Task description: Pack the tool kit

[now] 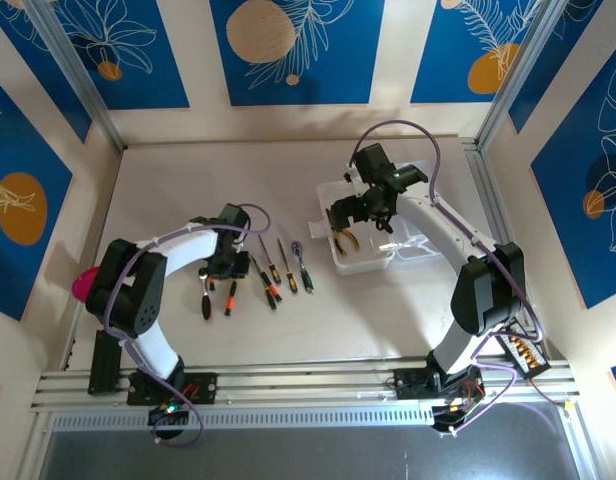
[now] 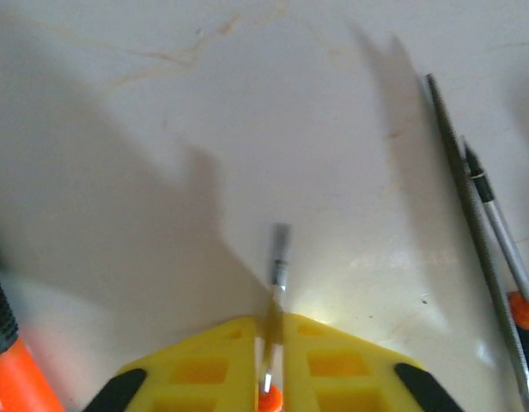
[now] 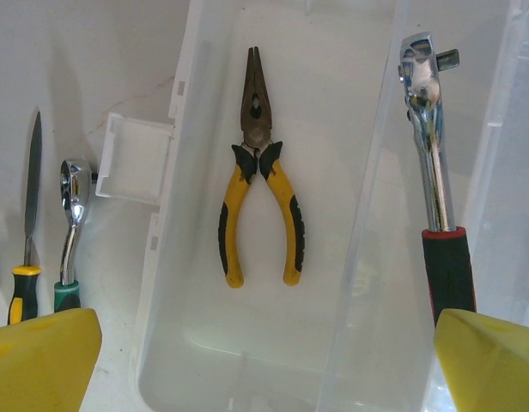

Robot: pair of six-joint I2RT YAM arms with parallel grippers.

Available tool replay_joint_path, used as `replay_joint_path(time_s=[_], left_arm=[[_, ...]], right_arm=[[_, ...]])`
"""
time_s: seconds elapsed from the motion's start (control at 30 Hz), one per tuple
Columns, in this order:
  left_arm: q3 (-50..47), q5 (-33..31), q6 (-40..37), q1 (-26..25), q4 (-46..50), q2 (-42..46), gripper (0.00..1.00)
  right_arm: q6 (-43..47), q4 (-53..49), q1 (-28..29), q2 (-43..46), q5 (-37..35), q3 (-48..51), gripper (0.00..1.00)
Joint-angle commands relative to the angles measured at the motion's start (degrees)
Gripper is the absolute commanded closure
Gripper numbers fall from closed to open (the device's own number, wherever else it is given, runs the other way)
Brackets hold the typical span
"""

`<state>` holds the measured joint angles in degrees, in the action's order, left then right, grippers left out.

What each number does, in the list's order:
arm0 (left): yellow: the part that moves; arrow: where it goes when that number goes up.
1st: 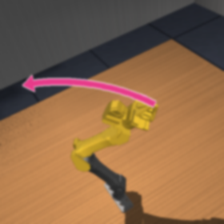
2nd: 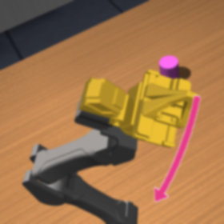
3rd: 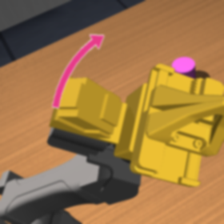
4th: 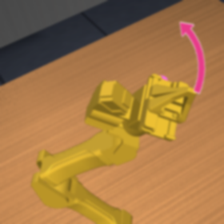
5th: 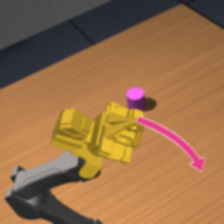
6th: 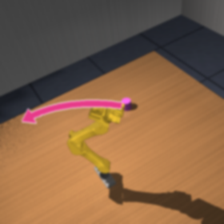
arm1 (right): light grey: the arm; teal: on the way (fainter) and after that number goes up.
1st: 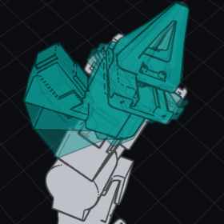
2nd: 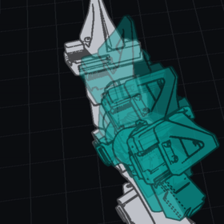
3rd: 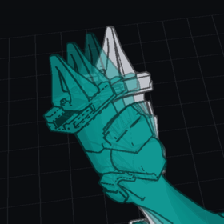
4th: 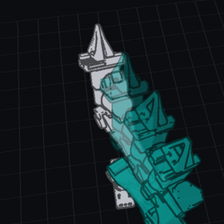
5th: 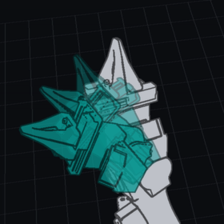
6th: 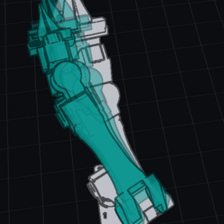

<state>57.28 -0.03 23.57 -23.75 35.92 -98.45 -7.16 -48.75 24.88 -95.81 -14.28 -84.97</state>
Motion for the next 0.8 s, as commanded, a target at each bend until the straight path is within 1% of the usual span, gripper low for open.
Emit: replay_joint_path(time_s=[0.0, 0.1, 0.33, 0.47, 0.6, 0.77], left_arm=[[-0.9, 6.2, -0.1, -2.4, -6.5, -4.8, 0.94], [-0.9, 6.3, -0.1, -2.4, -6.7, -5.0, 1.00], [-0.7, 5.9, -0.5, -2.4, -6.3, -4.7, 1.00], [0.7, 5.3, -1.5, -2.4, -4.7, -2.8, 1.00], [3.1, 5.7, -2.5, -2.4, -2.9, 0.9, 1.00], [7.8, 7.3, -3.7, -2.4, -0.3, 5.0, 1.00]], right_arm=[[-0.6, 0.2, -0.4, 1.5, 2.0, 0.5, 0.01], [-0.6, 0.4, -0.4, 1.4, 2.2, 0.6, 0.01], [-0.7, 0.5, -0.5, 1.7, 2.2, 1.1, 0.01], [-0.7, 0.5, -0.5, 2.2, 2.8, 1.3, 0.01], [-1.0, 1.3, -0.8, 3.5, 5.0, 2.0, 0.01], [-1.8, 3.4, -1.3, 5.4, 9.9, 3.5, 0.01]])
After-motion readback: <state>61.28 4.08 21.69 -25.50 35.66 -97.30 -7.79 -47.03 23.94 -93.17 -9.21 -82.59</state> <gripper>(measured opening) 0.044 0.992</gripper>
